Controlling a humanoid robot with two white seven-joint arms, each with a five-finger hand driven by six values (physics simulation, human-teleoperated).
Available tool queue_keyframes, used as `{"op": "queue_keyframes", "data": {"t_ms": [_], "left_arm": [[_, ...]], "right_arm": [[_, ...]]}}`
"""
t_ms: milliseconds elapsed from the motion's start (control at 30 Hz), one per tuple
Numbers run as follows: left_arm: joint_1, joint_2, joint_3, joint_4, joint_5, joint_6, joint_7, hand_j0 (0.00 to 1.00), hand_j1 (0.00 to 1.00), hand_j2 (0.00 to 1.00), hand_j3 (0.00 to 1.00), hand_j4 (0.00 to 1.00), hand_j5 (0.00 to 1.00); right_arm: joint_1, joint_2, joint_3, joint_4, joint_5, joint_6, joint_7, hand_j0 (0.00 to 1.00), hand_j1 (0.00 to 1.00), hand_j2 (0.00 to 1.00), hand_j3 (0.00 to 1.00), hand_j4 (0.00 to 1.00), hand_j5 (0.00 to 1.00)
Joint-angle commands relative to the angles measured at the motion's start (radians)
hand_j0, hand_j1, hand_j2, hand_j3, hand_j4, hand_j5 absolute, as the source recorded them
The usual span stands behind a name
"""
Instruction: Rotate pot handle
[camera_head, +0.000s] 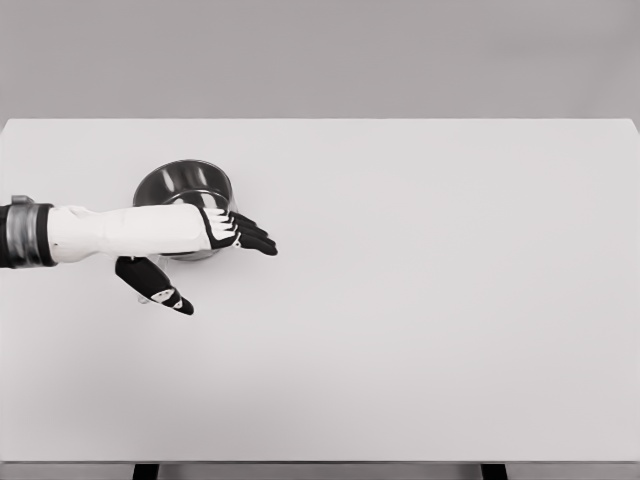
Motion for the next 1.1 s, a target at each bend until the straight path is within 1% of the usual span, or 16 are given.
{"op": "queue_keyframes", "data": {"t_ms": [0,67,200,233,300,333,433,500,567,633,667,700,767,900,967,1067], "left_arm": [[0.000,0.005,0.002,0.001,0.007,0.001,0.000,1.00,1.00,1.00,1.00,1.00,1.00],[0.002,0.008,0.003,0.001,0.007,0.001,0.000,1.00,1.00,1.00,1.00,1.00,1.00],[0.009,0.002,0.016,-0.001,0.006,0.001,0.000,1.00,1.00,1.00,1.00,1.00,1.00],[0.023,0.013,0.057,-0.001,0.006,0.001,0.000,1.00,1.00,1.00,1.00,1.00,1.00],[0.113,0.024,0.169,-0.001,0.006,0.001,0.000,1.00,1.00,1.00,1.00,1.00,1.00],[0.175,0.022,0.243,-0.001,0.006,0.001,0.008,1.00,1.00,1.00,1.00,1.00,1.00],[0.337,0.011,0.520,0.001,0.018,0.001,0.051,1.00,1.00,1.00,1.00,1.00,1.00],[0.373,0.001,0.591,0.001,0.016,0.001,0.132,1.00,1.00,1.00,1.00,1.00,1.00],[0.379,0.002,0.597,0.001,0.010,0.001,0.195,1.00,1.00,1.00,1.00,1.00,1.00],[0.379,-0.004,0.597,0.001,-0.011,0.001,0.215,1.00,1.00,1.00,1.00,1.00,1.00],[0.379,-0.021,0.597,0.001,-0.072,0.001,0.226,1.00,1.00,1.00,1.00,1.00,1.00],[0.383,-0.055,0.603,0.001,-0.185,0.001,0.261,1.00,1.00,1.00,1.00,1.00,1.00],[0.423,-0.084,0.611,0.001,-0.197,0.001,0.275,1.00,1.00,1.00,1.00,1.00,1.00],[0.466,-0.090,0.617,0.001,-0.254,0.001,0.278,1.00,1.00,1.00,1.00,1.00,1.00],[0.538,-0.092,0.674,0.002,-0.255,0.001,0.278,1.00,1.00,1.00,1.00,1.00,1.00],[0.583,-0.104,0.686,0.002,-0.266,0.001,0.278,1.00,1.00,1.00,1.00,1.00,1.00]], "right_arm": [[0.000,0.000,-0.002,0.006,0.002,0.003,0.000,1.00,1.00,1.00,1.00,1.00,1.00],[0.023,0.000,-0.005,0.011,-0.001,0.003,-0.001,1.00,1.00,1.00,1.00,1.00,1.00],[0.023,0.000,-0.005,0.009,-0.001,0.003,-0.001,1.00,1.00,1.00,1.00,1.00,1.00],[0.023,0.000,-0.005,0.009,0.001,0.003,-0.001,1.00,1.00,1.00,1.00,1.00,1.00],[0.023,0.000,-0.005,0.009,0.001,0.003,-0.001,1.00,1.00,1.00,1.00,1.00,1.00],[0.023,0.000,-0.005,0.009,0.001,0.003,-0.001,1.00,1.00,1.00,1.00,1.00,1.00],[0.023,0.000,-0.007,0.009,0.001,0.003,-0.001,1.00,1.00,1.00,1.00,1.00,1.00],[0.023,0.000,-0.007,0.009,0.001,0.003,-0.001,1.00,1.00,1.00,1.00,1.00,1.00],[0.023,0.000,-0.007,0.009,0.001,0.003,-0.001,1.00,1.00,1.00,1.00,1.00,1.00],[0.023,0.000,-0.007,0.009,0.001,0.003,-0.001,1.00,1.00,1.00,1.00,1.00,1.00],[0.023,0.000,-0.007,0.009,0.001,0.003,-0.001,1.00,1.00,1.00,1.00,1.00,1.00],[0.023,0.000,-0.007,0.009,0.001,0.003,-0.001,1.00,1.00,1.00,1.00,1.00,1.00],[0.023,0.000,-0.007,0.009,0.001,0.003,-0.001,1.00,1.00,1.00,1.00,1.00,1.00],[0.023,0.000,-0.007,0.009,0.001,0.003,-0.001,1.00,1.00,1.00,1.00,1.00,1.00],[0.023,0.000,-0.007,0.009,-0.001,0.003,-0.001,1.00,1.00,1.00,1.00,1.00,1.00],[0.023,0.000,-0.007,0.009,0.001,0.003,-0.001,1.00,1.00,1.00,1.00,1.00,1.00]]}}
